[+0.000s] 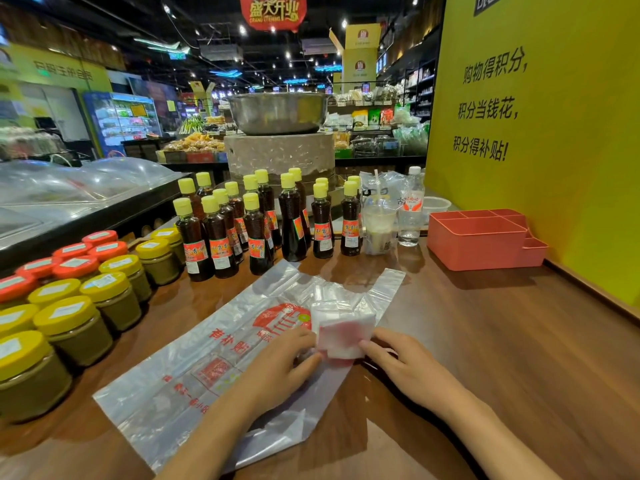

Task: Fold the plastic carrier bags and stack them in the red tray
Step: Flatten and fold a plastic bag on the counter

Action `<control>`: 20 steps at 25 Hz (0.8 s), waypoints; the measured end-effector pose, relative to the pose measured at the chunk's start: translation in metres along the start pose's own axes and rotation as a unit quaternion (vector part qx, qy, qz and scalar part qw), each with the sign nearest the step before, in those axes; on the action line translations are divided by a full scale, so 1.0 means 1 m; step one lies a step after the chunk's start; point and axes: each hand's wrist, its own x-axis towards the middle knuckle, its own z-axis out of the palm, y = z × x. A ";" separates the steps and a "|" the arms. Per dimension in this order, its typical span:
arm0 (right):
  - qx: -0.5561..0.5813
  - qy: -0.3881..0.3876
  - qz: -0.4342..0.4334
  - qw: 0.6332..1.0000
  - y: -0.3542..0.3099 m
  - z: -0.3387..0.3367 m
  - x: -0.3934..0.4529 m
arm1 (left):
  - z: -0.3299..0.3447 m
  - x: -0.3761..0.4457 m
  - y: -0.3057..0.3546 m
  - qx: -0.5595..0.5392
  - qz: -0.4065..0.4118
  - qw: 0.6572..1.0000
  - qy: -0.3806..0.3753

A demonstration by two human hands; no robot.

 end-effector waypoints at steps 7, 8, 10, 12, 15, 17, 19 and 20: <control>0.126 0.062 0.043 0.989 -0.010 0.003 -0.001 | 0.004 0.001 0.007 -0.086 -0.035 0.993 0.067; 0.113 0.065 0.042 0.991 -0.009 0.006 0.000 | 0.005 0.000 0.007 -0.076 -0.041 0.994 0.072; 0.072 0.078 0.036 0.994 -0.005 0.012 0.002 | 0.006 -0.002 0.006 -0.065 -0.063 0.993 0.071; 0.038 0.084 0.037 0.995 -0.003 0.014 0.003 | 0.008 -0.002 0.006 -0.077 -0.081 0.991 0.068; 0.042 0.058 0.046 0.996 -0.003 0.014 0.003 | 0.008 -0.001 0.007 -0.076 -0.084 0.991 0.070; 0.028 0.054 0.054 0.997 -0.004 0.014 0.002 | 0.009 0.000 0.007 -0.082 -0.093 0.989 0.080; -0.010 0.071 0.042 0.997 -0.003 0.015 0.002 | 0.010 0.000 0.006 -0.088 -0.101 0.987 0.086; -0.033 0.082 0.029 0.996 -0.002 0.015 0.001 | 0.011 0.000 0.006 -0.094 -0.102 0.986 0.090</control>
